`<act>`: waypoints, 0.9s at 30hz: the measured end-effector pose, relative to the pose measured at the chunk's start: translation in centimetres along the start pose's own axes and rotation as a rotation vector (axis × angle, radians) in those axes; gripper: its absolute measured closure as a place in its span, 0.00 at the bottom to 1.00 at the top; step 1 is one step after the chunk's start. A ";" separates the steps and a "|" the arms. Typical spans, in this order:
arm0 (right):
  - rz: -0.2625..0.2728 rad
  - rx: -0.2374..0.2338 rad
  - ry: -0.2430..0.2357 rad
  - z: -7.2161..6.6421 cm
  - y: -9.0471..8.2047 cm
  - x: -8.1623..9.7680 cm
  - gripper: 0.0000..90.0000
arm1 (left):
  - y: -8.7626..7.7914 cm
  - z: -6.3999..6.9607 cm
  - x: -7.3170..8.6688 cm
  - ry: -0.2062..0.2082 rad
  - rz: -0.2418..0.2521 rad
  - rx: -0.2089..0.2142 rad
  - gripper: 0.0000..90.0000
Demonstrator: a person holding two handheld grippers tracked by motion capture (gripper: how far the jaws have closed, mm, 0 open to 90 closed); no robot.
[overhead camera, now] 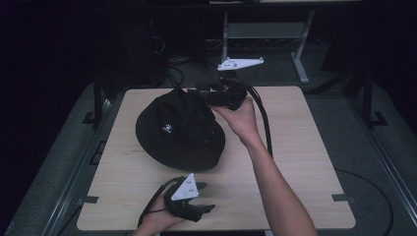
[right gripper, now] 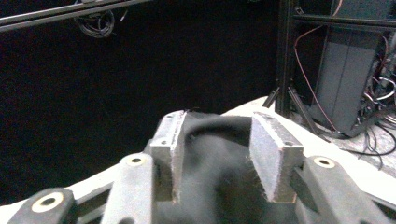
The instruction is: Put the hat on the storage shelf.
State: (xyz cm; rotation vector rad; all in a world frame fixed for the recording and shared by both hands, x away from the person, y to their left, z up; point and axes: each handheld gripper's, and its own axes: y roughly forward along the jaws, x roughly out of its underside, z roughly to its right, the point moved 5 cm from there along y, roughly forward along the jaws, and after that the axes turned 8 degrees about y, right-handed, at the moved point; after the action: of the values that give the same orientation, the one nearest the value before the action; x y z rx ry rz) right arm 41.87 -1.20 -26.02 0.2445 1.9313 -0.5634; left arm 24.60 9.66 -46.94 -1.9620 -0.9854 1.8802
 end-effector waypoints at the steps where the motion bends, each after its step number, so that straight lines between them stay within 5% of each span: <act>1: -0.002 0.003 0.001 0.1 -0.2 0.1 0.59 | 0.0 0.0 0.0 -0.003 -0.002 0.000 0.33; 27: 0.008 0.079 0.051 2.6 -5.7 2.5 0.41 | -0.1 -0.4 0.3 -0.015 -0.004 -0.003 0.31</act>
State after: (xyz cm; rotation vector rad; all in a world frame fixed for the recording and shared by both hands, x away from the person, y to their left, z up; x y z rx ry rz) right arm 40.59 -7.65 -27.57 0.3198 1.9588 -0.6340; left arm 24.94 9.99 -47.07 -1.9491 -0.9965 1.8955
